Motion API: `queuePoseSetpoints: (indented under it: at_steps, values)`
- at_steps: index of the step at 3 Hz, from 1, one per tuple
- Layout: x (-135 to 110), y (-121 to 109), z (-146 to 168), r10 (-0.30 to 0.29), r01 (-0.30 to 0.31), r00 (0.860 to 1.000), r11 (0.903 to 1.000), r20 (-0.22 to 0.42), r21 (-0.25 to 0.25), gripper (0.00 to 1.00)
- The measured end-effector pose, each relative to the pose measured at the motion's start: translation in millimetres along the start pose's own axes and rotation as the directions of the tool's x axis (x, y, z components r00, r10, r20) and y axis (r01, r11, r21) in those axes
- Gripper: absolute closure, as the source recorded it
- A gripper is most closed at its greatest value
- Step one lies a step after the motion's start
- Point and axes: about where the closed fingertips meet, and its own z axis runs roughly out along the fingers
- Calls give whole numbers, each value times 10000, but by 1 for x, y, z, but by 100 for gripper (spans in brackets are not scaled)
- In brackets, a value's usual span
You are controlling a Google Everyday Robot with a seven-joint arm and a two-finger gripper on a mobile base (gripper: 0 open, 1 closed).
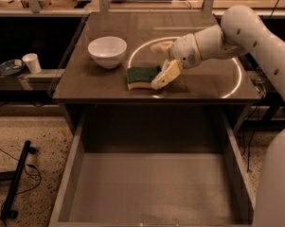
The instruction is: Place sponge into top drawer
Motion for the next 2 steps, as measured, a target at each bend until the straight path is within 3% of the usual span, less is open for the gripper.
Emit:
queuePoseSetpoints:
  at_steps: [2]
  values:
    - [15,4,11,401,-400,9992,9991,28,-113,0]
